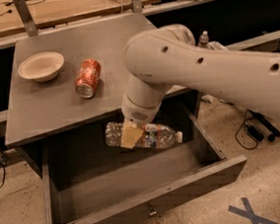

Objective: Pick water bottle from top drawer and place on counter

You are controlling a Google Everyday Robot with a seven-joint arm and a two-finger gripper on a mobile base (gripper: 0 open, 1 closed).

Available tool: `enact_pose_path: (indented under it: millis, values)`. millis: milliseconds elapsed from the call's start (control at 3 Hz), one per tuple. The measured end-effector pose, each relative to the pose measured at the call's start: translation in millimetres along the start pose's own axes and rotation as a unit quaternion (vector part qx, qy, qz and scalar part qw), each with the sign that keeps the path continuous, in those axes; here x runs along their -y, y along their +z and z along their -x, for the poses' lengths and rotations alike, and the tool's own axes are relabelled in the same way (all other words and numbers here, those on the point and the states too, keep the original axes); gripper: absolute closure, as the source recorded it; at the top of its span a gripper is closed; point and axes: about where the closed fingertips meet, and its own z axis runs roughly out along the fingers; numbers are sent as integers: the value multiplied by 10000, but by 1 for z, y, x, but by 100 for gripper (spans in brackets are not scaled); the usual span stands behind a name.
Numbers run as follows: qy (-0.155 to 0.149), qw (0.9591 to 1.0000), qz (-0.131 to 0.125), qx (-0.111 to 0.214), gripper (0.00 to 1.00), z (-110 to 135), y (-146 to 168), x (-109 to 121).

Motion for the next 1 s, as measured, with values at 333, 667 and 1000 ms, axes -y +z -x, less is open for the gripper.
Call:
enact_pose_path:
  millis: [333,667,1000]
  values:
    - [-457,9984,-187,265,100,28,-65,-1]
    - [-797,9959,-248,360,100,46,-112,9]
    - [-640,9963,-184,536,100,42,-140,45]
